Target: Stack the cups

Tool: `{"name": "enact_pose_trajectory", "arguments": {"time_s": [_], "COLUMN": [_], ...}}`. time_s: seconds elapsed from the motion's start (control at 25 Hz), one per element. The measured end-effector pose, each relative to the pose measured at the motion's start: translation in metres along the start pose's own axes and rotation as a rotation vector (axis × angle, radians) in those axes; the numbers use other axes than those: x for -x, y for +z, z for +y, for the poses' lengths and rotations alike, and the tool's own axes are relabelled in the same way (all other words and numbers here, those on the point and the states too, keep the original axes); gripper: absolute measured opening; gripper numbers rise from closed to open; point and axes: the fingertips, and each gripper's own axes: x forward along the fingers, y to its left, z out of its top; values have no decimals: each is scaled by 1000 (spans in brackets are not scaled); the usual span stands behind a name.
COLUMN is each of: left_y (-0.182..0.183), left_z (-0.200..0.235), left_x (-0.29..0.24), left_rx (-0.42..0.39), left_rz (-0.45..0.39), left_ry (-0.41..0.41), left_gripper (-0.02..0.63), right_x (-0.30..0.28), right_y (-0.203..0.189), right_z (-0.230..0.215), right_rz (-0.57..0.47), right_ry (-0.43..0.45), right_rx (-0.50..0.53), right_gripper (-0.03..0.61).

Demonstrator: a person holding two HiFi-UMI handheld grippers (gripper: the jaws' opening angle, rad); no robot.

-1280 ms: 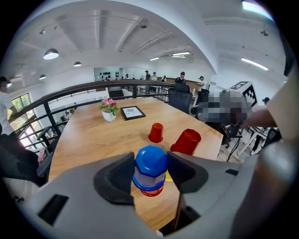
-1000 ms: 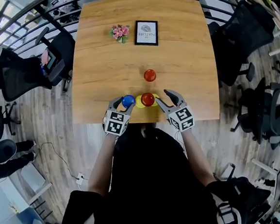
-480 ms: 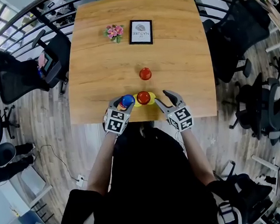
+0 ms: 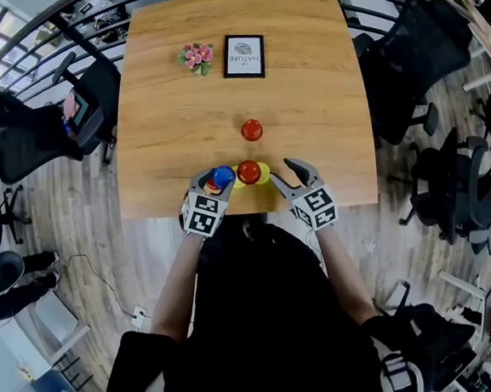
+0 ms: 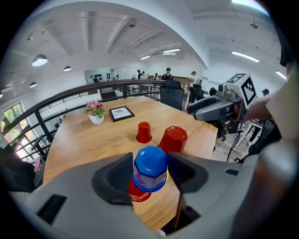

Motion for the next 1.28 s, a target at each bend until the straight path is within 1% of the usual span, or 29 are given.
{"name": "enact_pose_trajectory", "arguments": {"time_s": [0.2, 0.28, 0.52, 0.68, 0.8, 0.88, 0.96, 1.28], "left_y": [12, 18, 34, 55, 68, 71, 66, 42], "left_z": [-4, -7, -4, 4, 14, 24, 34, 72], "left_x": [2, 4, 11, 23, 30, 31, 31, 34], "left_rx": [-41, -56, -52, -39, -9, 9, 25, 146], "left_rz": [-41, -52, -125, -211, -267, -281, -282, -263], "left_ry": [0, -5, -14, 5, 24, 43, 57, 110], "left_gripper": [274, 276, 276, 276, 276, 276, 275, 275], "right_x": [-3, -5, -20, -31, -42, -49, -57, -94], "right_y": [4, 6, 12, 14, 16, 18, 19, 18], "right_z": [-9, -14, -23, -22, -22, -24, -26, -41], "right_rz": [-2, -3, 4, 12, 20, 24, 33, 66], "right_ry": [-4, -4, 7, 20, 31, 38, 43, 56], "right_rx": [1, 5, 17, 25, 39, 51, 65, 81], "right_gripper": [227, 227, 225, 225, 225, 225, 224, 229]}}
